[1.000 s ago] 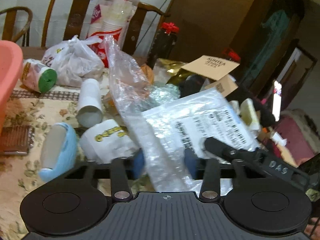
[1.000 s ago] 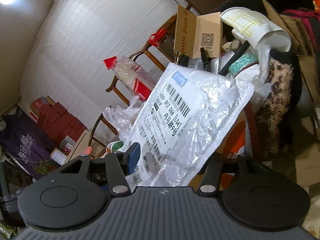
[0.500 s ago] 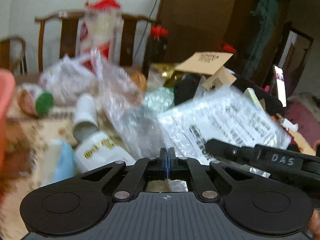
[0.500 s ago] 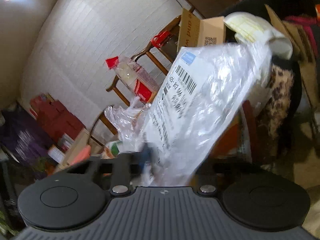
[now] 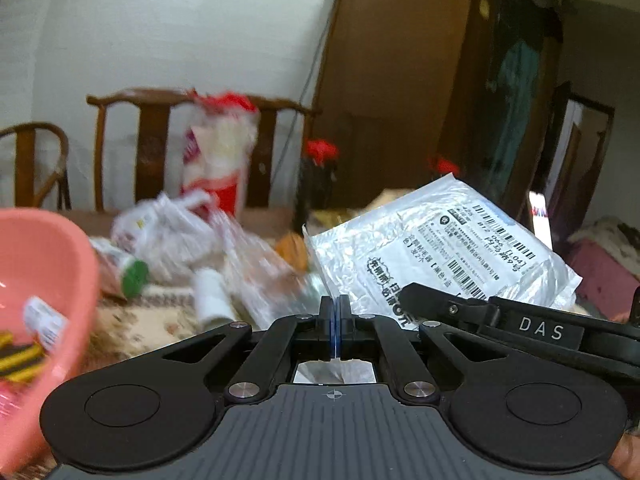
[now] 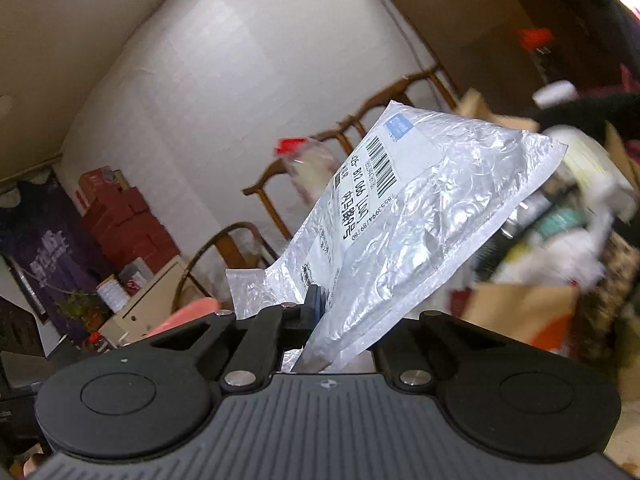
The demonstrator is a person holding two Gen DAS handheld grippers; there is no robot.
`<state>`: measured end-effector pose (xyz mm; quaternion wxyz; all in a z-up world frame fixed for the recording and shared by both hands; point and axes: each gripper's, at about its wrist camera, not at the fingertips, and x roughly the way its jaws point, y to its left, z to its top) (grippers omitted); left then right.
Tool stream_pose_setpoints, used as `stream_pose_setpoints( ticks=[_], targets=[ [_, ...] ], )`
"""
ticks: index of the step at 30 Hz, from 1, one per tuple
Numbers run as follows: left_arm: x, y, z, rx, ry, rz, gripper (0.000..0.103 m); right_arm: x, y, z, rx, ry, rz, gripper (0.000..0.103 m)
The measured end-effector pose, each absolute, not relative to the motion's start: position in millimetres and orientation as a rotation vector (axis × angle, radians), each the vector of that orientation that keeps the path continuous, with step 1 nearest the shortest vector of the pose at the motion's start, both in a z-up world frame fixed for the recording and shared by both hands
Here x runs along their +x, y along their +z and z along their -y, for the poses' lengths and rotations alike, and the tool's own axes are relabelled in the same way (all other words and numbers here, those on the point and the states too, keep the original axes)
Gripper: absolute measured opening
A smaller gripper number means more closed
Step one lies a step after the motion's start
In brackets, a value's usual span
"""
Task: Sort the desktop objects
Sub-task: 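Lift the silver mailer bag and carry it toward the pink basin, then lower the bag into the pink basin and open the right tool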
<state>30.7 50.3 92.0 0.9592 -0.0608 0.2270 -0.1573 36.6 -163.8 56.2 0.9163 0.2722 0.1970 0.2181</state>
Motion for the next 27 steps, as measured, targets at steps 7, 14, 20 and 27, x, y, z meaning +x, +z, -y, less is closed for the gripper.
stream_pose_setpoints(
  ticks=[7,14,20,27],
  targets=[
    [2,135,-123,-0.138,-0.199,-0.364,0.000,38,102,100,0.519,0.581,-0.379,0.008],
    [-11,149,-222,-0.095,0.051,-0.368,0.000,63,119,-24,0.470,0.778,-0.448,0.008],
    [1,123,-276,-0.012,0.230,-0.480,0.000,80,97,-111,0.400,0.860,-0.595,0.012],
    [1,124,-285,0.091,0.341,-0.467,0.061,80,87,-129,0.301,0.771,-0.716,0.071]
  ],
)
